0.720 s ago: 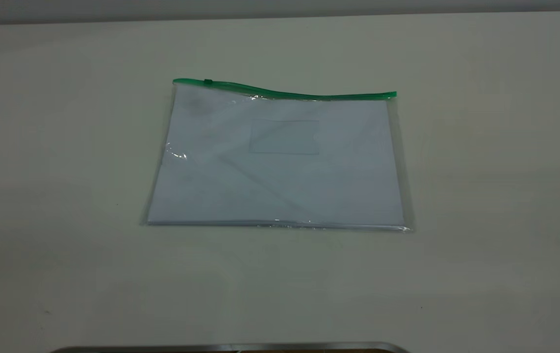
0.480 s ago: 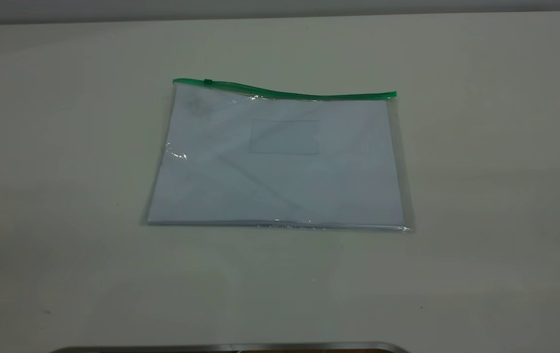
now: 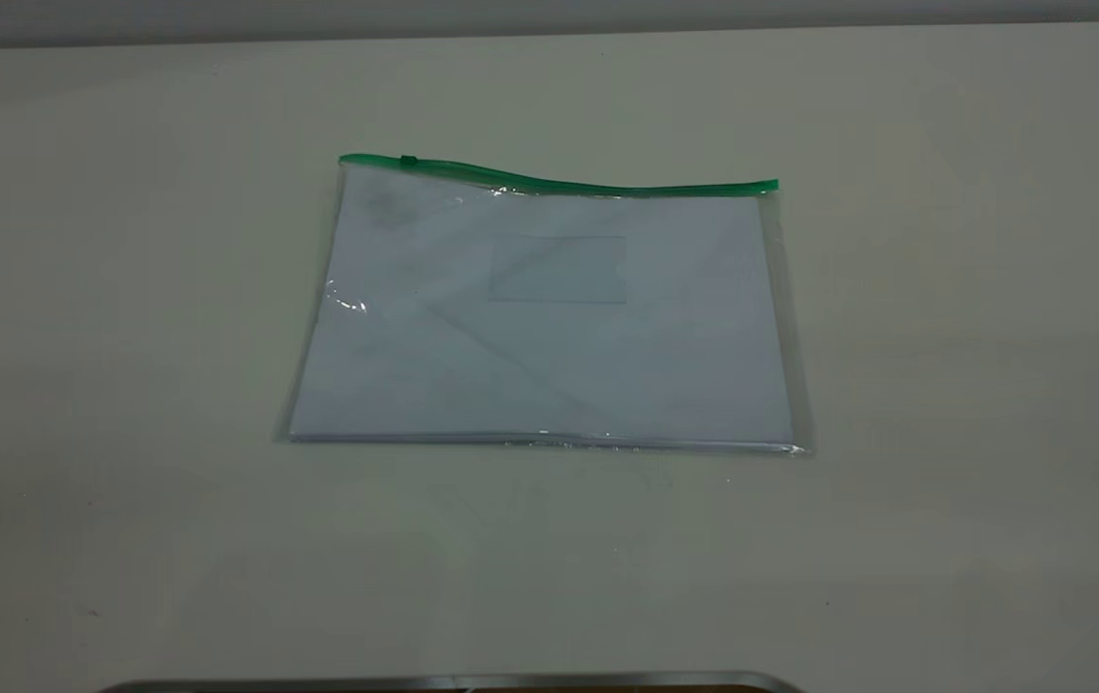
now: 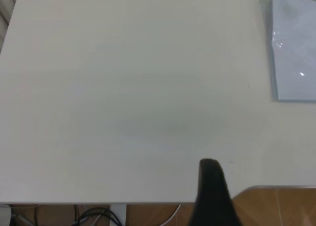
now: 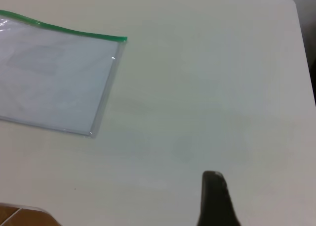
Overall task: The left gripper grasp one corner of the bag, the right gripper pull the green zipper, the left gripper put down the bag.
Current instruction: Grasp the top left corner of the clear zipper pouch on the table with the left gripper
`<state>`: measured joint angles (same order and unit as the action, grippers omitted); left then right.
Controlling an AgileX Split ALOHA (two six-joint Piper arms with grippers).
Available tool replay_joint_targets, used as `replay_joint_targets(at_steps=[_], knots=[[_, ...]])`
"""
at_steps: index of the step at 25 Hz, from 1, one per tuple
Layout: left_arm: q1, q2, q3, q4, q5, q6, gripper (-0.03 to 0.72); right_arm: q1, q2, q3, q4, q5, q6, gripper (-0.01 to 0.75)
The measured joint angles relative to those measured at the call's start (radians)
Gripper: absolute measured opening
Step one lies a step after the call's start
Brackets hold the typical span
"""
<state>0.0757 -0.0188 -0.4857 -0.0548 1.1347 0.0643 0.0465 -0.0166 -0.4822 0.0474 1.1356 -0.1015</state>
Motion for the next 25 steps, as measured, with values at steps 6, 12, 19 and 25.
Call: replay_joint_targets(at_steps=[6, 12, 19, 25], knots=[[0.0, 0.0, 0.0, 0.0, 0.0, 0.0, 0.59, 0.0, 0.0, 0.0, 0.0, 0.0, 0.0, 0.52], [0.0, 0.0, 0.0, 0.0, 0.0, 0.0, 0.59, 0.0, 0.0, 0.0, 0.0, 0.0, 0.0, 0.52], [0.0, 0.0, 0.0, 0.0, 0.0, 0.0, 0.59, 0.0, 0.0, 0.0, 0.0, 0.0, 0.0, 0.52], [0.0, 0.029, -0.018, -0.001, -0.038, -0.029, 0.59, 0.0, 0.0, 0.0, 0.0, 0.0, 0.0, 0.52]])
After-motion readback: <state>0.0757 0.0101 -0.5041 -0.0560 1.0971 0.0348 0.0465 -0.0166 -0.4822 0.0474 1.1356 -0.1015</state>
